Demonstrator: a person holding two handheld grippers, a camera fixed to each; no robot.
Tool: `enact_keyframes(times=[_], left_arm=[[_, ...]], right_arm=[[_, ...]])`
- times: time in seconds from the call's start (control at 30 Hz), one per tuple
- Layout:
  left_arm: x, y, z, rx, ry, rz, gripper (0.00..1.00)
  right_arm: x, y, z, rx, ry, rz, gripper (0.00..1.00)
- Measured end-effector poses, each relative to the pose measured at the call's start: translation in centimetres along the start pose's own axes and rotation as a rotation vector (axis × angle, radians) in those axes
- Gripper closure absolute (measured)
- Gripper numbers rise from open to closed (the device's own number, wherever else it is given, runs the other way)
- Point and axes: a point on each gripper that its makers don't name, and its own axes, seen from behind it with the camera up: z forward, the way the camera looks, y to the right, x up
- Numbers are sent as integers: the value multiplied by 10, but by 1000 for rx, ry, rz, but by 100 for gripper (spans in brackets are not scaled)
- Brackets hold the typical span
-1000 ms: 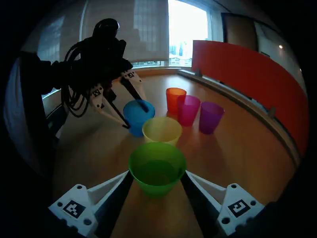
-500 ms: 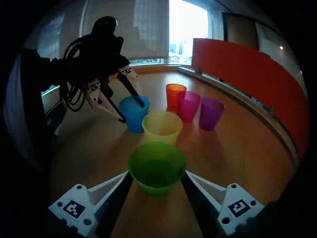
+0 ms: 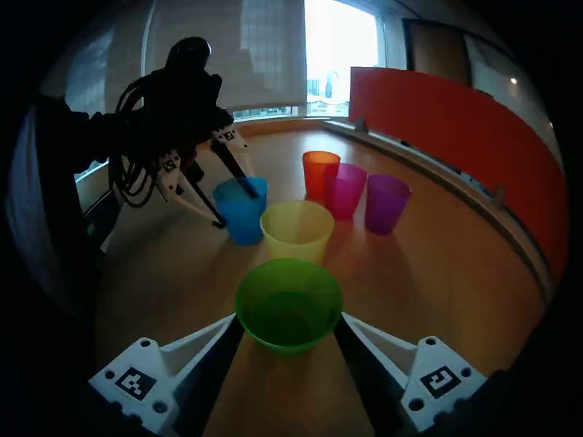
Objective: Pour water
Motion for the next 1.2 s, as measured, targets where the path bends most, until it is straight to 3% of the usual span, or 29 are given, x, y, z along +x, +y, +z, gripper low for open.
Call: enact_keyframes(times=[0.2, 0.67, 0.97, 1.2], left_arm=[[-4, 2, 1, 4, -13, 15, 16], [-15, -1, -15, 30, -30, -6, 16], [-25, -7, -38, 85, -24, -42, 16], [-26, -17, -63, 166, 15, -91, 15]], right_arm=[[-10, -2, -2, 2, -25, 12, 4], [-18, 4, -20, -47, -11, 30, 4], [-16, 3, -37, -97, 16, 53, 4], [-9, 7, -56, -157, 53, 84, 4]])
